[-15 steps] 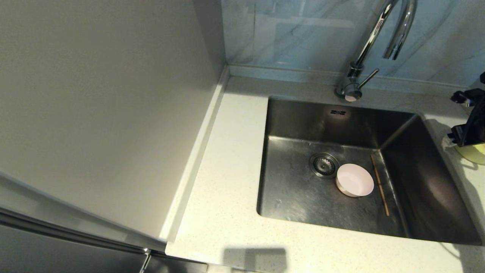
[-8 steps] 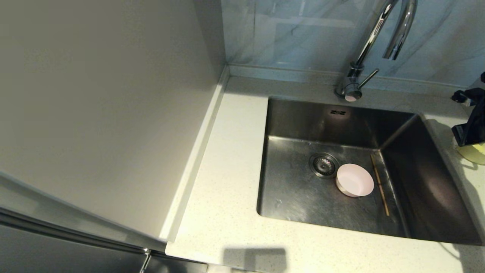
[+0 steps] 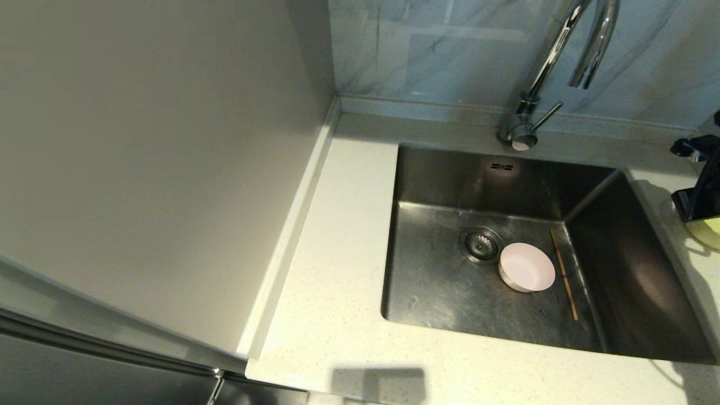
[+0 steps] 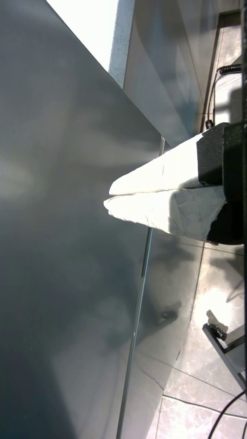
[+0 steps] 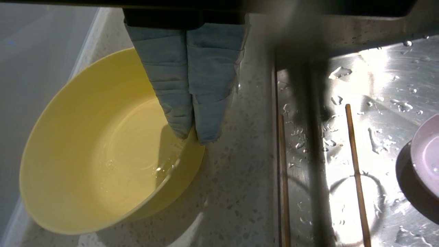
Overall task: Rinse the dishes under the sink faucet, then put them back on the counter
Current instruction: Put a bowl into the sink
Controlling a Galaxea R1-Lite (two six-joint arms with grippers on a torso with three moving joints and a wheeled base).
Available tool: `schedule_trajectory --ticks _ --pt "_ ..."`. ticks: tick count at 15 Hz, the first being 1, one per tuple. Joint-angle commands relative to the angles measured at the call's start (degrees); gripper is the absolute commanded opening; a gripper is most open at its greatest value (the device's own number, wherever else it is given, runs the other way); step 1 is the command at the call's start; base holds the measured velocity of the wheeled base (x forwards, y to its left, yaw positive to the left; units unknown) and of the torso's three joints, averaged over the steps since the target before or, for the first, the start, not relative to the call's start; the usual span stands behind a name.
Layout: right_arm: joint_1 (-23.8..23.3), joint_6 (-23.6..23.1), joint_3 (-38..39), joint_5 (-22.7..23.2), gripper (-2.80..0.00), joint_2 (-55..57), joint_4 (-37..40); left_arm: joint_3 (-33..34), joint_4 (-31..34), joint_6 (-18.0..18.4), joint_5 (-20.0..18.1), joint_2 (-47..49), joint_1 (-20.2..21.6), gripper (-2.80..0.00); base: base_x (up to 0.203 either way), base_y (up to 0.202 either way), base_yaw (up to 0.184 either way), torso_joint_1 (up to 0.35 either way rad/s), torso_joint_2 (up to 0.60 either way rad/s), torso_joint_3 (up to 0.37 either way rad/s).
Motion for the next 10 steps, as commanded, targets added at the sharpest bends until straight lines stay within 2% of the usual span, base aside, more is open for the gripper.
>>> schedule_trajectory --ticks 1,5,10 --pt "0.8 -0.2 1.0 0.1 -2.8 -2.5 0.2 0.0 0.0 0.0 0.0 -0.2 0.0 -2.8 0.0 0.0 0.0 0.0 0.0 0.0" --pt "6.2 -0.1 4.3 0.0 -2.8 -7.8 0.1 0.0 0.0 0.0 0.0 -0.2 0.0 -2.8 0.0 0.0 0.0 0.0 0.0 0.0" --pt "18.7 0.6 13.0 -1.3 -2.8 -12.7 -0.2 0.0 0.0 0.0 0.0 -0.2 0.0 -2.8 0.0 0.0 0.0 0.0 0.0 0.0"
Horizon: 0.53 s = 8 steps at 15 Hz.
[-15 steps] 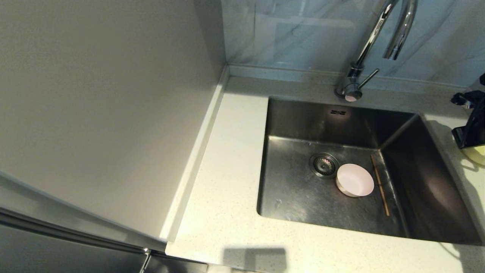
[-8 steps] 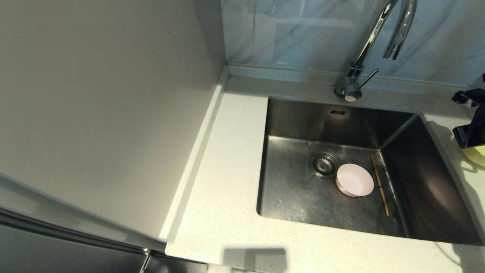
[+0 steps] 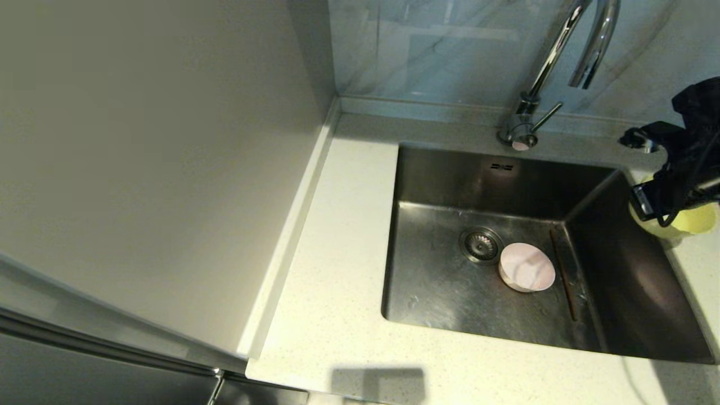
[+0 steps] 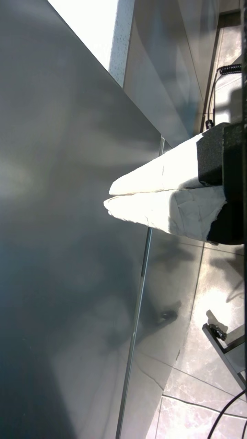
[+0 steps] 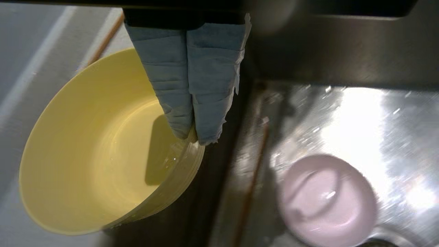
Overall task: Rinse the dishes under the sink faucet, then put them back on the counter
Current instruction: Put a bowl into the sink
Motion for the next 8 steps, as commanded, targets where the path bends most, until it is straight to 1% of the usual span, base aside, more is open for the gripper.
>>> schedule_trajectory --ticks 1,4,6,8 --pt "5.5 0.7 3.8 -1.5 -2.8 -2.3 0.1 0.0 0.0 0.0 0.0 -0.2 0.0 -2.8 0.0 0.0 0.0 0.0 0.0 0.0" --pt "14.2 5.5 8.0 -5.8 -2.8 -2.0 -0.1 0.0 0.0 0.0 0.0 -0.2 0.0 -2.8 0.0 0.0 0.0 0.0 0.0 0.0" --pt "19.9 8.3 9.0 -9.0 -2.8 -0.2 -0.6 0.0 0.0 0.0 0.0 -0.2 0.0 -2.8 0.0 0.0 0.0 0.0 0.0 0.0" --pt "24.2 9.3 9.1 -11.6 -2.8 2.2 -2.3 0.0 0.0 0.0 0.0 -0.2 0.0 -2.8 0.0 0.0 0.0 0.0 0.0 0.0"
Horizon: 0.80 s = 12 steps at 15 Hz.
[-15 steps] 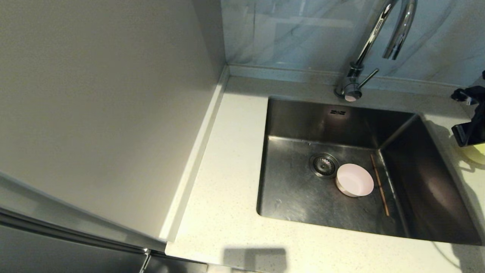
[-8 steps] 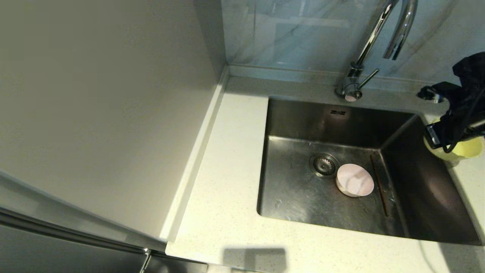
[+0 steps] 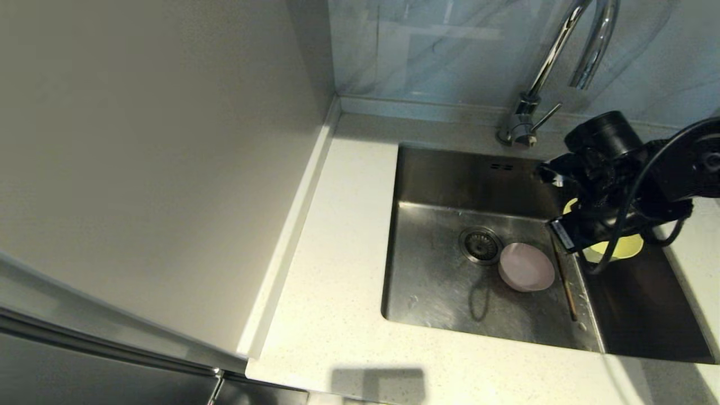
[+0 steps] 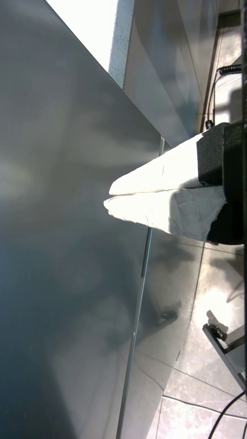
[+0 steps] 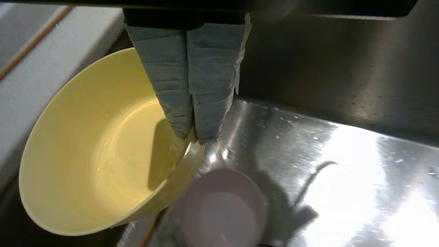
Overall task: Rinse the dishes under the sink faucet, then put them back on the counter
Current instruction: Put a bowl into the sink
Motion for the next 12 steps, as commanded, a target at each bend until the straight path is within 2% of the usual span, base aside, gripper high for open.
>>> schedule_trajectory --ticks 1,4,7,10,12 --pt "4.5 0.1 0.1 -2.1 -2.8 3.6 -1.6 0.0 0.0 0.0 0.0 -0.2 0.0 -2.8 0.0 0.0 0.0 0.0 0.0 0.0" --pt "8.1 0.2 -0.4 -4.9 -2.8 8.3 -6.1 0.0 0.0 0.0 0.0 -0.2 0.0 -2.8 0.0 0.0 0.0 0.0 0.0 0.0" --pt "9.5 1.8 -1.7 -6.3 -2.8 13.0 -11.2 0.0 0.0 0.0 0.0 -0.2 0.0 -2.8 0.0 0.0 0.0 0.0 0.0 0.0" --pt "10.3 6.0 -5.2 -6.1 -2.8 17.2 -11.7 0.0 0.0 0.0 0.0 -0.2 0.0 -2.8 0.0 0.0 0.0 0.0 0.0 0.0" --pt "10.8 6.6 -7.8 -5.6 -2.8 19.9 -11.7 0.0 0.0 0.0 0.0 -0.2 0.0 -2.8 0.0 0.0 0.0 0.0 0.0 0.0"
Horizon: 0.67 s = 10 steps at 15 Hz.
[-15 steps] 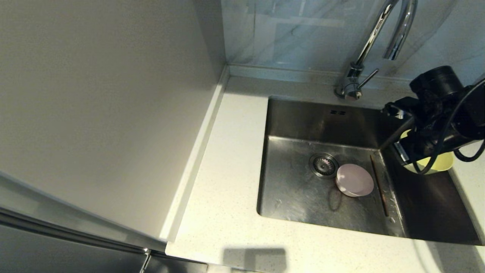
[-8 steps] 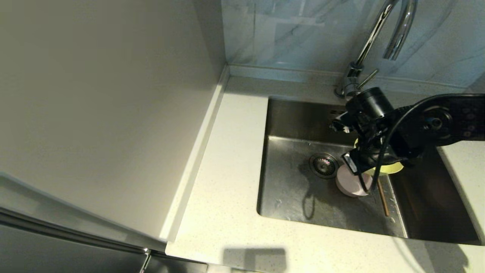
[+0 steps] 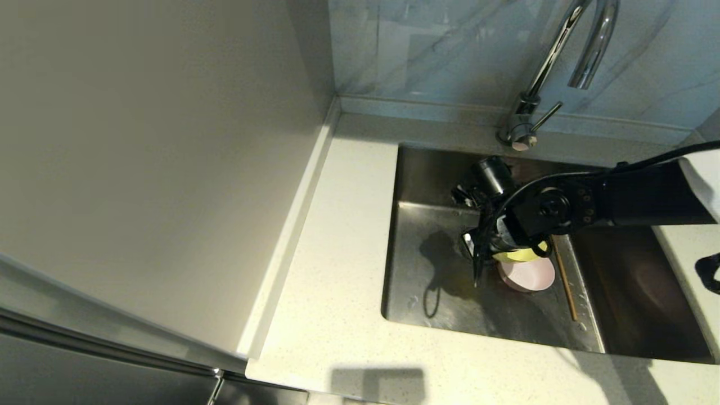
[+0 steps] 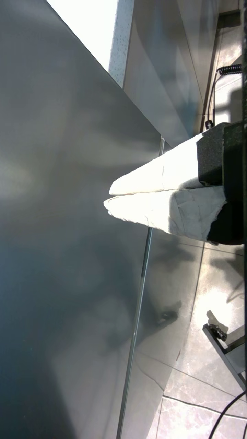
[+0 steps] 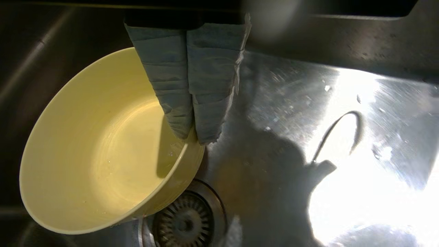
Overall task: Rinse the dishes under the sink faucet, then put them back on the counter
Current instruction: Put a bowl into the sink
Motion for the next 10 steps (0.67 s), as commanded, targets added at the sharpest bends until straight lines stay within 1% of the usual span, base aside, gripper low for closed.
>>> schedule_trajectory --ticks 1,5,8,10 --pt "0.8 0.1 -3.1 0.2 -2.8 4.5 0.1 0.0 0.0 0.0 0.0 -0.2 0.0 -2.8 0.0 0.0 0.0 0.0 0.0 0.0" --pt "3.0 0.7 -8.8 1.2 -2.8 8.6 0.2 0.0 0.0 0.0 0.0 -0.2 0.0 -2.8 0.0 0.0 0.0 0.0 0.0 0.0" --pt "3.1 0.7 -10.9 2.6 -2.8 11.2 0.1 0.0 0.0 0.0 0.0 -0.2 0.0 -2.8 0.0 0.0 0.0 0.0 0.0 0.0" --pt "3.1 2.7 -13.6 3.9 -2.8 13.0 0.2 0.0 0.0 0.0 0.0 -0.2 0.0 -2.8 0.0 0.0 0.0 0.0 0.0 0.0"
